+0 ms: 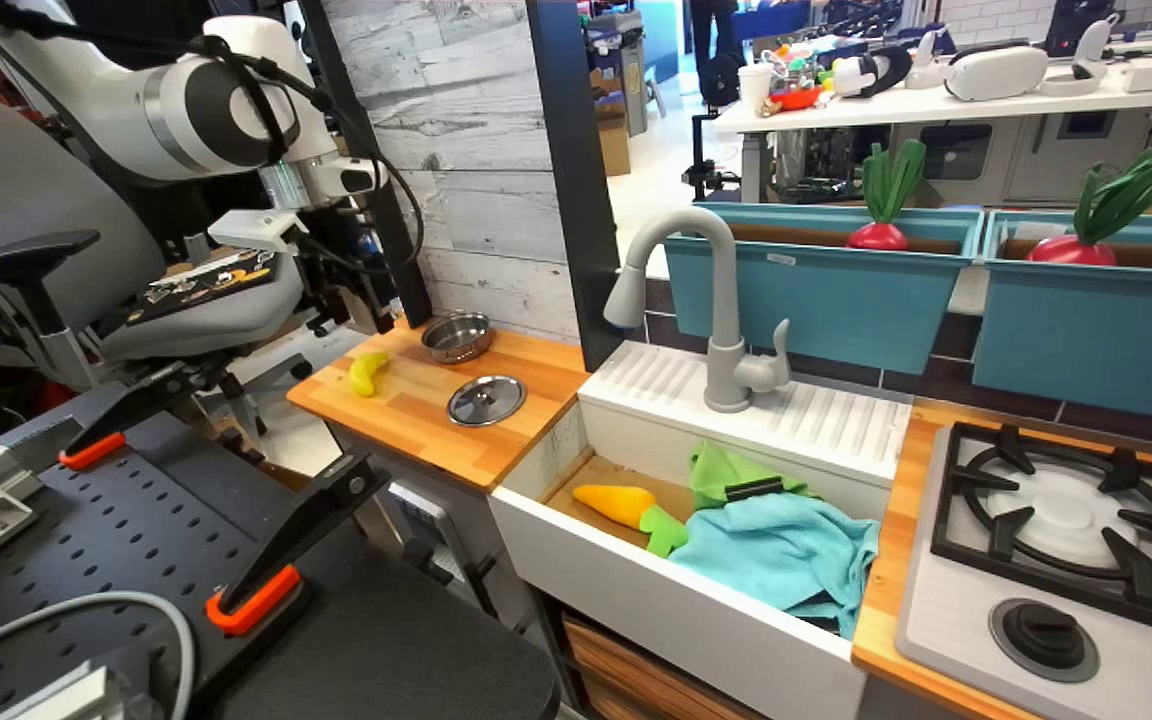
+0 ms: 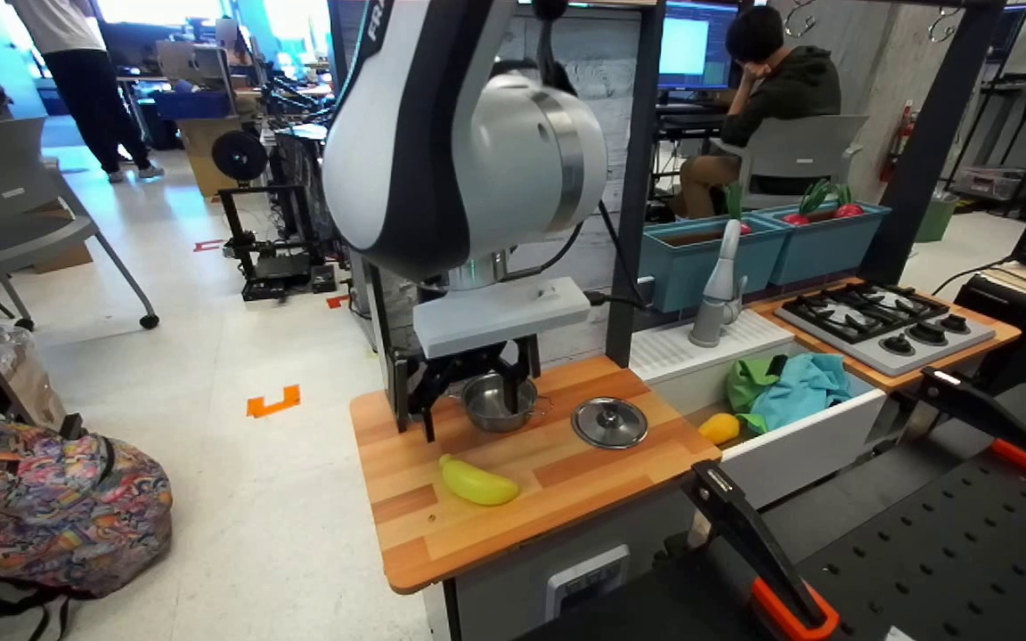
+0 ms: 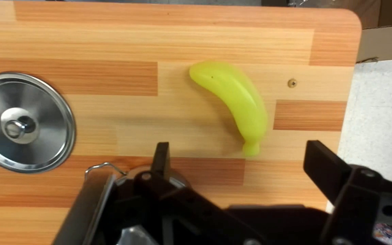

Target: Remove the banana plush toy from the pot and put it on the base top, pick up the lid and close the pot

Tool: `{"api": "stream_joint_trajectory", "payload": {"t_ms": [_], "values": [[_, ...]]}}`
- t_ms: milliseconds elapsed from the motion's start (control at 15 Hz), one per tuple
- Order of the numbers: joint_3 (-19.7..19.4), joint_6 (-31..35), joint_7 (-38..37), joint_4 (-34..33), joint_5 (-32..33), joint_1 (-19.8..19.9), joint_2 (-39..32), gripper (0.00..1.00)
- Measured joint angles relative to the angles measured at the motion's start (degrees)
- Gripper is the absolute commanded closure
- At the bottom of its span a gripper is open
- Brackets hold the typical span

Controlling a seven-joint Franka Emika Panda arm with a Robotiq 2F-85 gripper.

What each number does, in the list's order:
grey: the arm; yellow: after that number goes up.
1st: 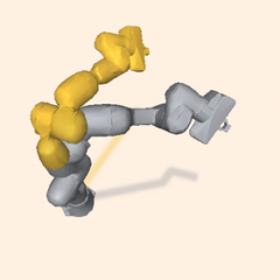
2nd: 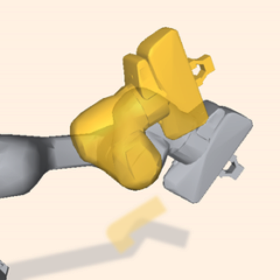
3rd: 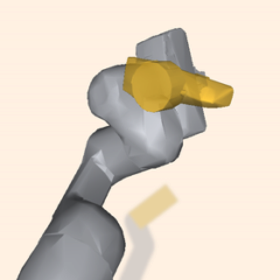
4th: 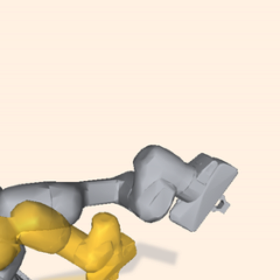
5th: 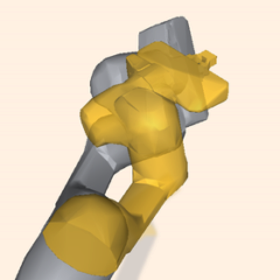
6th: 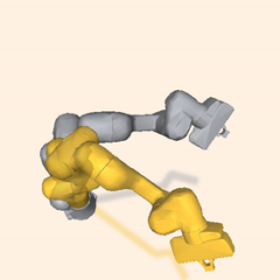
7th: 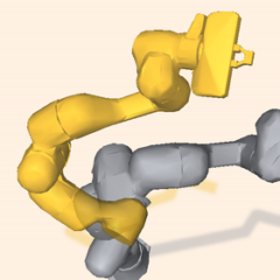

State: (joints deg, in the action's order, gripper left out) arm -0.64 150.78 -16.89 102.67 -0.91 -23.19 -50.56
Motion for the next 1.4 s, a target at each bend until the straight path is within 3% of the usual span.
{"api": "stream_joint_trajectory", "payload": {"t_ms": [267, 533, 1000, 1400], "values": [[-2.76, -0.03, -0.04, 5.56, 2.3, 0.23, 4.4, 0.0], [-4.69, -0.03, 0.41, 6.68, 3.31, 2.88, 4.2, 0.0], [-4.73, -0.03, 3.73, 4.57, 3.31, 9.82, -0.09, 0.0], [-2.73, -0.1, 6.41, -1.32, 3.15, 14.23, -5.62, 0.0]]}}
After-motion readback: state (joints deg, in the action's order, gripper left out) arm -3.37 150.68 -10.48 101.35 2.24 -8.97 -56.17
